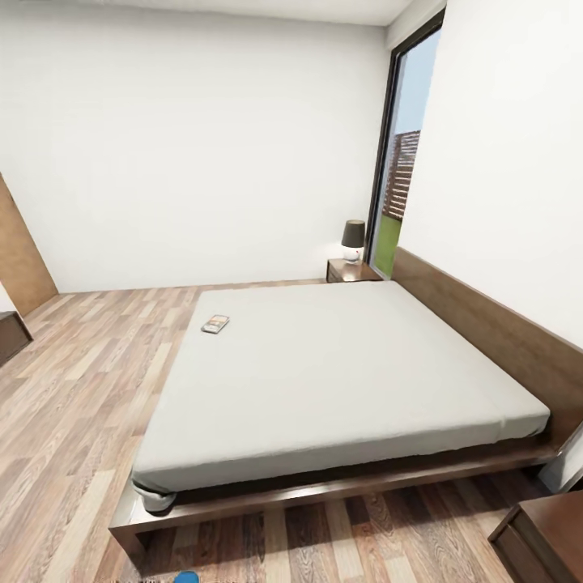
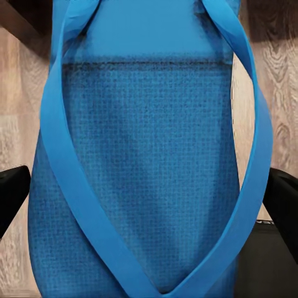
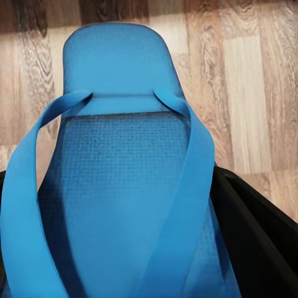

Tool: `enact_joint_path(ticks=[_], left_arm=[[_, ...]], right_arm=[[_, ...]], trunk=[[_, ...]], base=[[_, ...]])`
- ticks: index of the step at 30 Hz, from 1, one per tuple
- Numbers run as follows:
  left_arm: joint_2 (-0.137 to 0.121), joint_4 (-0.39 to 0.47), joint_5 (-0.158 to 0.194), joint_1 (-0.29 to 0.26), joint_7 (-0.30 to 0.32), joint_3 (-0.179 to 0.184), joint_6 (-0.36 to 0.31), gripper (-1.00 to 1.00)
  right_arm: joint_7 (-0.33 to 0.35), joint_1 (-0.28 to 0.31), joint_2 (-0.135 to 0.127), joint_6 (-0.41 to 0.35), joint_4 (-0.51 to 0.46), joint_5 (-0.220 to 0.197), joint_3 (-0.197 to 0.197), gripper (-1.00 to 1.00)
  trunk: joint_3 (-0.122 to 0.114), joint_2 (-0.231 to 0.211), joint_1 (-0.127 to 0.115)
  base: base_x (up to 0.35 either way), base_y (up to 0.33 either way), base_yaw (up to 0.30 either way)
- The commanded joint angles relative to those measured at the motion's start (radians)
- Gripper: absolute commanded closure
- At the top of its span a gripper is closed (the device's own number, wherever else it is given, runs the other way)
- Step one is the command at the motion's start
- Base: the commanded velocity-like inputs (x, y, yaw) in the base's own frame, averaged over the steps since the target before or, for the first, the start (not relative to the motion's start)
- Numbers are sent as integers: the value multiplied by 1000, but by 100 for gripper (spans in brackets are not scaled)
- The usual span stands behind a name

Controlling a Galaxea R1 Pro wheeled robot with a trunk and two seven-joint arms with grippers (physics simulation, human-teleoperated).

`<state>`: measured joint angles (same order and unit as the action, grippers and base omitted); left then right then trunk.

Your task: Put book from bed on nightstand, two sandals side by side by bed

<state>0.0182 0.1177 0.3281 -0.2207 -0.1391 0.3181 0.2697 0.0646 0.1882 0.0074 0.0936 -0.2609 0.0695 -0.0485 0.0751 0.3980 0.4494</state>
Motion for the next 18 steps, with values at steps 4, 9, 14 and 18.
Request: enact_joint_path(ticks=[4,9,14,18], left_arm=[[0,-1,6,-1,-5,9,3,100],[1,-1,6,-1,-5,9,3,100],[1,-1,6,-1,-5,9,3,100],[1,-1,6,-1,-5,9,3,100]], right_arm=[[3,1,0,3,0,7,-5,100],[3,1,0,3,0,7,-5,100],[4,1,-1,3,0,7,-5,100],[3,1,-2,3,0,7,-5,100]], trunk=[[2,2,1],[2,2,1],[2,2,1],[2,2,1]], base=[[0,0,276],[0,-26,282],[0,-167,284],[0,-87,191]])
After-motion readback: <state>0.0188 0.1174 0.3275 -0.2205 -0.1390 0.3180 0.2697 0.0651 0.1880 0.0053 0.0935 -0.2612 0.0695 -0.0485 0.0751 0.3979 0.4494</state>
